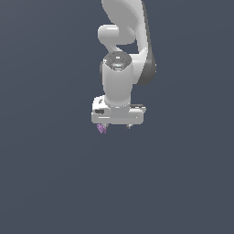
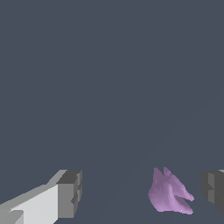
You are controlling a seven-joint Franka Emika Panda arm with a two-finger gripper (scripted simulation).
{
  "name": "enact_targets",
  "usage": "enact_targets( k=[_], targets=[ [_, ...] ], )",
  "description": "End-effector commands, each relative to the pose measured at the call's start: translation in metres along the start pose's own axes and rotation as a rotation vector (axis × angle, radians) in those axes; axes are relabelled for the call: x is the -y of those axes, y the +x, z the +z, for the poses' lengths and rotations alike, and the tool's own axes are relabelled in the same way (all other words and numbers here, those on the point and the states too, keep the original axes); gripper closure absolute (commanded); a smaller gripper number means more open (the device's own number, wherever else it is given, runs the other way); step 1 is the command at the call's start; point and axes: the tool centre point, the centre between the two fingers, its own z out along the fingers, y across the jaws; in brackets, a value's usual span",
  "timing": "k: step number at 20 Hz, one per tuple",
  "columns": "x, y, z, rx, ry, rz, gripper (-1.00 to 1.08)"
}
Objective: Pick up the object and move it to a goal position.
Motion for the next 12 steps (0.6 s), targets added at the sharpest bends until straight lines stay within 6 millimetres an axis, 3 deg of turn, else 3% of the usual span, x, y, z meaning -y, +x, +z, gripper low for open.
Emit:
enact_targets(
  k=[1, 12],
  targets=[
    [0.000, 0.000, 0.000, 0.000, 0.000, 0.000, -0.92],
    [-0.015, 0.001, -0.013, -0.024, -0.013, -0.008, -0.92]
  ],
)
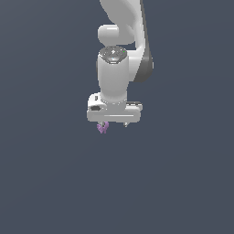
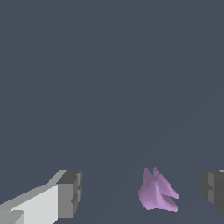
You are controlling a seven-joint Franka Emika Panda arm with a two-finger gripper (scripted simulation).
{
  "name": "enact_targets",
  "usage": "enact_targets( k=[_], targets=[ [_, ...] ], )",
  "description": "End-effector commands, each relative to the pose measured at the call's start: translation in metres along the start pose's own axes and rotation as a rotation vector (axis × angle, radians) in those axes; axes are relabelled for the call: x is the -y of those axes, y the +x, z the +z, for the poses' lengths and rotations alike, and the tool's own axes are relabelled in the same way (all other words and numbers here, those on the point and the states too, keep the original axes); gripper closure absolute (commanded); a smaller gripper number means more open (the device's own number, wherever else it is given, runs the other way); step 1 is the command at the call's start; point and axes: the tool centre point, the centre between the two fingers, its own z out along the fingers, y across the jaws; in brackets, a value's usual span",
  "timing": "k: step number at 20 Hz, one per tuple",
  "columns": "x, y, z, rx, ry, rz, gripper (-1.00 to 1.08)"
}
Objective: Pick up the object and move it to a goal position.
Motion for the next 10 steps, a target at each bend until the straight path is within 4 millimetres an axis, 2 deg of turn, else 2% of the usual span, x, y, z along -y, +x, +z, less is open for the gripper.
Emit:
enact_targets(
  k=[1, 10],
  targets=[
    [0.0002, -0.0002, 0.0003, 0.000, 0.000, -0.002, -0.92],
    [-0.0058, -0.0067, 0.0082, 0.004, 0.000, -0.051, -0.92]
  ],
)
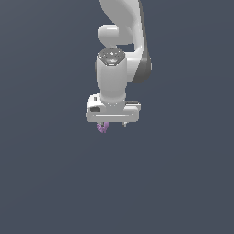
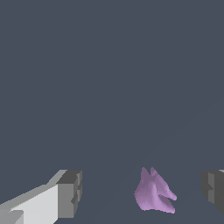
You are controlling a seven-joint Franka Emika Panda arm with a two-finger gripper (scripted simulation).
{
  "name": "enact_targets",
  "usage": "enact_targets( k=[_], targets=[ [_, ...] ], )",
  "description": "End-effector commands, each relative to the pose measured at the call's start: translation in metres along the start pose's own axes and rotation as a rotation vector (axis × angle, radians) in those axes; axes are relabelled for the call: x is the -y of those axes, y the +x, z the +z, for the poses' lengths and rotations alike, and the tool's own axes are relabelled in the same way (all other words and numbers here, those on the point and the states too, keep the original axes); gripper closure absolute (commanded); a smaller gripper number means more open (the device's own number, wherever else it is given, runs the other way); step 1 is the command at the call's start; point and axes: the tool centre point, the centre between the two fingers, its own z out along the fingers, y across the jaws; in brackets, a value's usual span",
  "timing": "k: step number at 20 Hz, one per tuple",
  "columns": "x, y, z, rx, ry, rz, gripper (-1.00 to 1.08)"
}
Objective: Pick up the object and move it to a goal position.
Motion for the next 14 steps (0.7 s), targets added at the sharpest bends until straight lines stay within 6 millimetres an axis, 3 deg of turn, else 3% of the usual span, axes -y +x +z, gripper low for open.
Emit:
enact_targets(
  k=[1, 14],
  targets=[
    [-0.003, -0.003, 0.004, 0.002, 0.000, -0.023, -0.92],
    [-0.027, -0.038, 0.040, 0.022, 0.006, -0.258, -0.92]
  ],
)
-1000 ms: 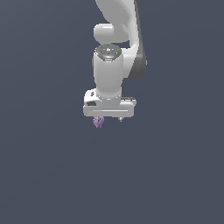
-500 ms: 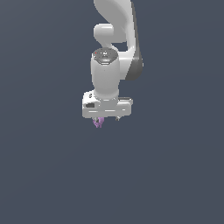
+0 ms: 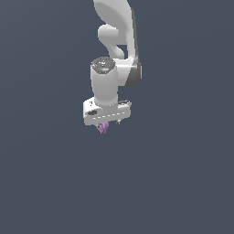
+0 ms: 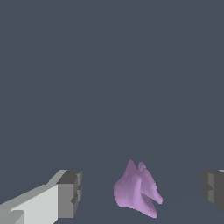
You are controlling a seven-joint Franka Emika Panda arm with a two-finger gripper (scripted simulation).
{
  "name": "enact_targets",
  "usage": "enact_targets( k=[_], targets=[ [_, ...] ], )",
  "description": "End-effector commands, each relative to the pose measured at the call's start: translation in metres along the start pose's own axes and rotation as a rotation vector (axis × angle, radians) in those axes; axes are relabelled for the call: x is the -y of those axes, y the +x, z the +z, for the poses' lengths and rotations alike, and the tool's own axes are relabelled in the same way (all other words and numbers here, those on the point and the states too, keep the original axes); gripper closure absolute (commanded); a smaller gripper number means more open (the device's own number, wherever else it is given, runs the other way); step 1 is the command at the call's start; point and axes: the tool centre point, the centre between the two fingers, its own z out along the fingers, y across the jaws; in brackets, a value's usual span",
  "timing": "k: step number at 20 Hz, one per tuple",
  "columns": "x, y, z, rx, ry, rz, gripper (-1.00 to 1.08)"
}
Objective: Pick up the object and move it to a goal position.
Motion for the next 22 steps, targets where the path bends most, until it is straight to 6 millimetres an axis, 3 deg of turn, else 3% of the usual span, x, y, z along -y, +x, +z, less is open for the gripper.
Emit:
enact_targets(
  k=[1, 13, 22],
  targets=[
    [-0.003, -0.010, 0.008, 0.004, 0.002, -0.056, -0.92],
    [-0.013, -0.054, 0.042, 0.020, 0.017, -0.304, -0.92],
    [-0.016, -0.072, 0.055, 0.024, 0.025, -0.401, -0.92]
  ],
)
